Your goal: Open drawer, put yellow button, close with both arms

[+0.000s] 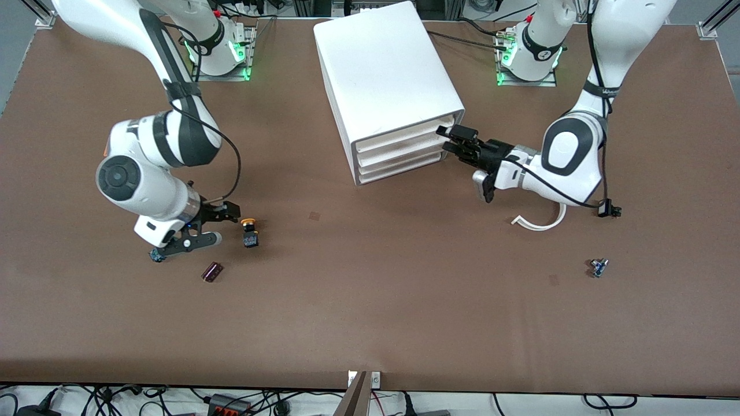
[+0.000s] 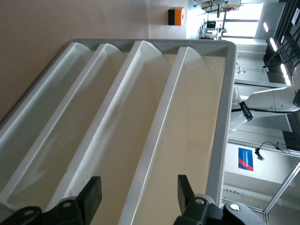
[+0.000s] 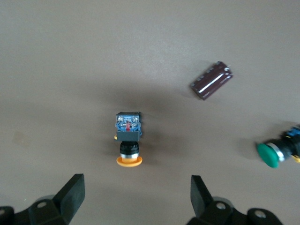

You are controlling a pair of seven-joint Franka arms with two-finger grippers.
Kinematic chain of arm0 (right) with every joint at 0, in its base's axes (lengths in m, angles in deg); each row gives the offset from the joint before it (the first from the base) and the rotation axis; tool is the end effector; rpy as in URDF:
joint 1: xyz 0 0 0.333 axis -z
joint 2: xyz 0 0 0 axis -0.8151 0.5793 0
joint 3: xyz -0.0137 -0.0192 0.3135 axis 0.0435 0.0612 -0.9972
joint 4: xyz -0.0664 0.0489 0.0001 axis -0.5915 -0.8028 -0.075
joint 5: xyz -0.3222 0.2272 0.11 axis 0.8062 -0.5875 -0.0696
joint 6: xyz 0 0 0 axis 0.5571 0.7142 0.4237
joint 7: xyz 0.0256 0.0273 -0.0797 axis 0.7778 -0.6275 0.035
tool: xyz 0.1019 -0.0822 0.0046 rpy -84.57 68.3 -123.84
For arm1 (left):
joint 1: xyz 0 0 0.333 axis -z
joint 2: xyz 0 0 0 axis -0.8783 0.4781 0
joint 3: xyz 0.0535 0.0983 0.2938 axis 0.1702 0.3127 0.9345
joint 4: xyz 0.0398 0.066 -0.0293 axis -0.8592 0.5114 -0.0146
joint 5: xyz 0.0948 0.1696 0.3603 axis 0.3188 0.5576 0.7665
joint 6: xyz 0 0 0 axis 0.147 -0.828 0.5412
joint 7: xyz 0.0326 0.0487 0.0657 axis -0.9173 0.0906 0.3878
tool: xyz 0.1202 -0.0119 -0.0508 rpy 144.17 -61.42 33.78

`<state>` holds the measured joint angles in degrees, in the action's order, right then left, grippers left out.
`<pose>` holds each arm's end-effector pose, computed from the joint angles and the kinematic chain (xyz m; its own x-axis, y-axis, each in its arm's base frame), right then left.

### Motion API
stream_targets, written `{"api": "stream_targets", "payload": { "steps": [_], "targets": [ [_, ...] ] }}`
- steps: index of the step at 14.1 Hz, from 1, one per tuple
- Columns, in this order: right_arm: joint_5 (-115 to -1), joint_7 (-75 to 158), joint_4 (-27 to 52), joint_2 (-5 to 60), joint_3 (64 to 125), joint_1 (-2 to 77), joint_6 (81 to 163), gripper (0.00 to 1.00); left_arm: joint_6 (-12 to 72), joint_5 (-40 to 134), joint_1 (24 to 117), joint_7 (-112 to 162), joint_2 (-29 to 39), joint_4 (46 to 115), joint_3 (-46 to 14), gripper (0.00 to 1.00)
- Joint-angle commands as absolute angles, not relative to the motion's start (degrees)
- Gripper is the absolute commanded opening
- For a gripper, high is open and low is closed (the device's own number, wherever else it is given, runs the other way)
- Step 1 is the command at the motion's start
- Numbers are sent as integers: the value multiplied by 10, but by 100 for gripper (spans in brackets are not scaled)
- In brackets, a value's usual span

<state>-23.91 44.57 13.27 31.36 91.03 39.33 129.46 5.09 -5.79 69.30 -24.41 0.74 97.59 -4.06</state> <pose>0.6490 0.1579 0.2680 0.9690 0.2393 -0.0610 0.2379 -0.9708 -0.0296 0.4939 -0.2416 0.2474 0.8443 -0.5201 -0.1288 -0.0554 -0.3239 0.9445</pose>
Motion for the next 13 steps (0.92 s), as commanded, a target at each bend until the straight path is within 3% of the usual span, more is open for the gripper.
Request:
{"api": "stream_targets", "payload": {
  "steps": [1, 2, 5, 7, 9, 13],
  "targets": [
    [-246, 451, 110, 358, 913, 390, 1316, 100, 44, -74, 693, -266, 19, 981, -48, 69],
    [-247, 452, 107, 375, 913, 388, 1326, 100, 44, -75, 693, -266, 19, 985, -49, 61],
    [-247, 452, 90, 418, 913, 376, 1354, 100, 42, -74, 693, -270, 18, 985, -55, 27],
    [-248, 452, 76, 435, 913, 369, 1354, 100, 43, -74, 693, -270, 19, 980, -55, 12],
    [-248, 454, 74, 445, 913, 367, 1356, 100, 48, -73, 690, -270, 20, 973, -54, 7],
    [-245, 466, 80, 452, 913, 345, 1361, 100, 48, -69, 683, -270, 65, 919, -51, 7]
  ]
}}
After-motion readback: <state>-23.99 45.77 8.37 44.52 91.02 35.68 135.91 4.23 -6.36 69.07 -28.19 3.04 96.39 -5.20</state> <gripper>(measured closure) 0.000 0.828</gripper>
